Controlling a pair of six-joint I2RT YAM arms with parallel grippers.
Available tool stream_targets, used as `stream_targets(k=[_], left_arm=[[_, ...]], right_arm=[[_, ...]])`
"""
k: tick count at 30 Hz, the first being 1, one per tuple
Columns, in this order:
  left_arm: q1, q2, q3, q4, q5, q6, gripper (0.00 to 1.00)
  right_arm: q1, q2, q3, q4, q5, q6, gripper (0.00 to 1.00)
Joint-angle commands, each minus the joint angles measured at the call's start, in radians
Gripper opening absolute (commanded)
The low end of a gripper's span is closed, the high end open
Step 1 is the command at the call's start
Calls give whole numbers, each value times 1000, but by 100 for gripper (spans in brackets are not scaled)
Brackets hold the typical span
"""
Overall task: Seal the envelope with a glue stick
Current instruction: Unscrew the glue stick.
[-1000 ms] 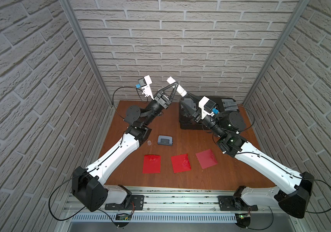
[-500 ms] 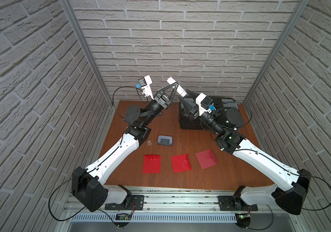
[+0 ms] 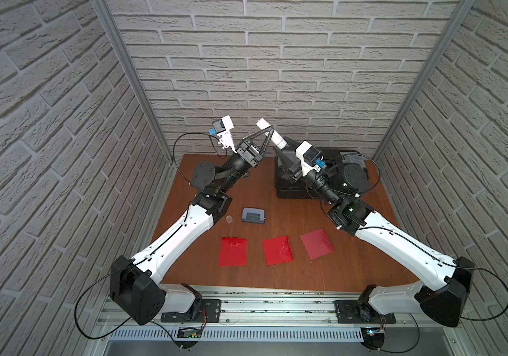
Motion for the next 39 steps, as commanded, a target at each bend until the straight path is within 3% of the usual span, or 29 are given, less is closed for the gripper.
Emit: stream_targets(k=[1, 7, 10, 15, 21, 26, 28, 31, 35, 39], left_arm=[[2, -28, -6, 63, 13, -4, 0], [6, -31, -6, 65, 29, 8, 0], [28, -25, 7, 105, 83, 36, 0], [114, 42, 89, 328, 269, 38, 0], [171, 169, 279, 551, 462, -57, 0], [170, 212, 371, 563, 531, -70, 0], [171, 209, 372, 559, 531, -67, 0], [171, 182, 342, 500, 521, -25, 0], [169, 101, 249, 323, 445, 92, 0], [157, -2, 138, 141, 292, 199, 0]], right_arm=[[5, 2, 33, 18, 14, -6, 35], [6, -9, 30, 19, -11, 29, 22], [5, -31, 27, 5, -31, 121, 17], [5, -90, -17, 77, -142, 456, 8], [5, -110, -20, 222, -335, 920, 5], [6, -81, 10, 322, -453, 1105, 6], [6, -81, 1, 350, -449, 1114, 8], [6, -100, -8, 297, -414, 1047, 18], [6, -138, -16, 147, -335, 865, 42], [6, -169, -25, 49, -281, 633, 52]])
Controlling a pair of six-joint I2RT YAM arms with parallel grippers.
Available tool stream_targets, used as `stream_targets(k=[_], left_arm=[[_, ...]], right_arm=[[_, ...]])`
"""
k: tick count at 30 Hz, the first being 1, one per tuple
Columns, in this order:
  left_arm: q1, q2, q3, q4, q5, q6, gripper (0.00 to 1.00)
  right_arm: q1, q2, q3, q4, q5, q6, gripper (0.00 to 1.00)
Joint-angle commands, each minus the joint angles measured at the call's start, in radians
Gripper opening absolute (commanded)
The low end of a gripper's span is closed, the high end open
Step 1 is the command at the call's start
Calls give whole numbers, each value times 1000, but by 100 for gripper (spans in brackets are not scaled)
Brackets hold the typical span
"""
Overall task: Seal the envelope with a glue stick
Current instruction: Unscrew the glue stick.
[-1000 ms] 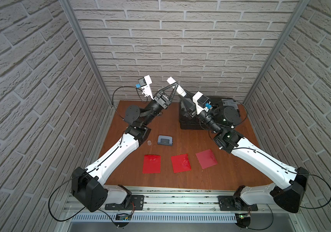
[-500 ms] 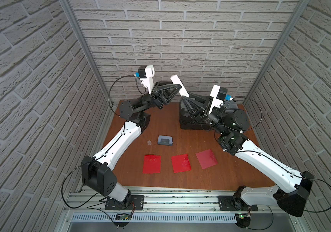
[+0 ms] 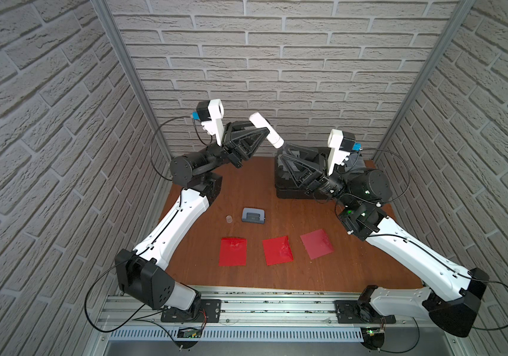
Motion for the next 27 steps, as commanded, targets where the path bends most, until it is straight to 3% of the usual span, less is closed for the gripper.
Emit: stream_targets(k=[1, 5, 9, 14, 27], left_arm=[[-3, -92, -76, -147, -202, 139, 0], [-55, -135, -131, -189, -293, 162, 0], [-123, -146, -140, -233, -325, 219, 0], [-177, -146, -123, -298, -333, 295, 0], [-194, -152, -113, -326, -329, 324, 0]], right_arm=[[7, -65, -14, -37, 43, -250, 53], [7, -51, -34, 22, 80, -462, 54], [7, 5, -32, 107, 15, -662, 53], [7, 64, -1, 151, 27, -721, 53], [9, 54, -38, 146, 73, -799, 48]])
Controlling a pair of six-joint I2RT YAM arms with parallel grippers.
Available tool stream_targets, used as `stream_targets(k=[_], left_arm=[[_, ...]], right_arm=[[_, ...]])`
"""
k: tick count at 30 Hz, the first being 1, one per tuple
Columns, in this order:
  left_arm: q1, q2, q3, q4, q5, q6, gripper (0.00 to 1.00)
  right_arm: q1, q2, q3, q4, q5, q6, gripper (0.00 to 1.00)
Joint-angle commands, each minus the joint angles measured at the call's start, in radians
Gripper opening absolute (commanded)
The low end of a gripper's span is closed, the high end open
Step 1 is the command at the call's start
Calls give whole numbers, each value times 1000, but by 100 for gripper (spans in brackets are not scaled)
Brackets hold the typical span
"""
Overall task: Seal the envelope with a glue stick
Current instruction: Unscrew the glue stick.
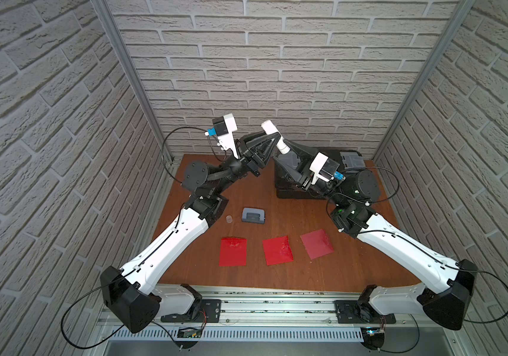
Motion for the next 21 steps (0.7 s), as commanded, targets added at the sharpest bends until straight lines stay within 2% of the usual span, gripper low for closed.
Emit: stream_targets(k=[1, 14, 21], left_arm=[[-6, -26, 16, 33, 0, 17, 0], [-5, -36, 17, 39, -4, 6, 0], [-6, -30, 15, 50, -4, -11, 0]], right_arm=[[6, -30, -27, 22, 37, -51, 48], [6, -70, -88, -21, 129, -116, 47], [6, -61, -81, -11, 164, -102, 41]])
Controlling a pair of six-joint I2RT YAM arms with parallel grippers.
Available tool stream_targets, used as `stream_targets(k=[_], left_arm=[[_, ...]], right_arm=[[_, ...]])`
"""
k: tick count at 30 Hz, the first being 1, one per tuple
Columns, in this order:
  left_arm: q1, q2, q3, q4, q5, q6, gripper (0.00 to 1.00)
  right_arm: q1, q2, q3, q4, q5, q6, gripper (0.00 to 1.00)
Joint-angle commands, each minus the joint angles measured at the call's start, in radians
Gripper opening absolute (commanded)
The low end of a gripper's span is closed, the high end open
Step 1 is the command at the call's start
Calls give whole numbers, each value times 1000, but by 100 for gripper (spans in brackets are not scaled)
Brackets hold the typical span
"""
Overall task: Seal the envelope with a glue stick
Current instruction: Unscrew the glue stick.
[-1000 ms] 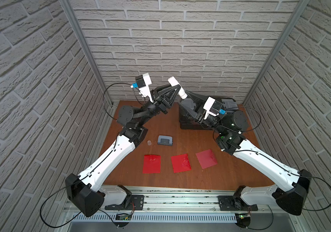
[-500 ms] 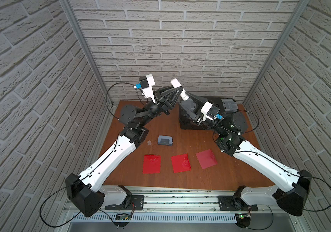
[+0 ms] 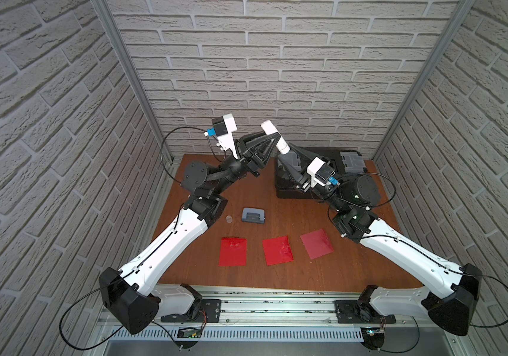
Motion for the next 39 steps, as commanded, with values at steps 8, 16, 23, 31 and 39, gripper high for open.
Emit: stream_targets(k=[8, 16, 23, 31, 39], left_arm=[[-10, -10, 25, 70, 7, -28, 0], [-7, -3, 27, 72, 37, -29, 0], [55, 20, 117, 122, 267, -32, 0], [71, 72, 241, 150, 511, -35, 0], [79, 55, 224, 108, 462, 2, 0]], right_arm=[[6, -4, 13, 32, 24, 33, 31], [6, -21, 26, 4, -6, 107, 21], [5, -113, 12, -36, -134, 467, 10], [6, -164, 26, -40, -307, 844, 5], [6, -186, -5, -18, -278, 834, 8]])
